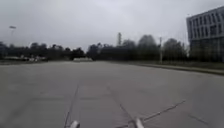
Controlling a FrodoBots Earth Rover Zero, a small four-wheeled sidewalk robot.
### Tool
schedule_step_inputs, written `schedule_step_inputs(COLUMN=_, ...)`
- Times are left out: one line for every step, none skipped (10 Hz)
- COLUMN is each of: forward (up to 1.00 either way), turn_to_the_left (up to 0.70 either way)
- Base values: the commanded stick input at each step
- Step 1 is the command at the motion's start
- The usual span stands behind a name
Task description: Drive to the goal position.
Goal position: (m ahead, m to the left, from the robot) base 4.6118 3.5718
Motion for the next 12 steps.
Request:
schedule_step_inputs(forward=1.0, turn_to_the_left=0.0)
schedule_step_inputs(forward=1.0, turn_to_the_left=0.0)
schedule_step_inputs(forward=1.0, turn_to_the_left=0.0)
schedule_step_inputs(forward=1.0, turn_to_the_left=0.0)
schedule_step_inputs(forward=1.0, turn_to_the_left=0.0)
schedule_step_inputs(forward=1.0, turn_to_the_left=0.0)
schedule_step_inputs(forward=1.0, turn_to_the_left=0.0)
schedule_step_inputs(forward=1.0, turn_to_the_left=0.0)
schedule_step_inputs(forward=1.0, turn_to_the_left=0.0)
schedule_step_inputs(forward=1.0, turn_to_the_left=0.0)
schedule_step_inputs(forward=1.0, turn_to_the_left=0.0)
schedule_step_inputs(forward=1.0, turn_to_the_left=0.0)
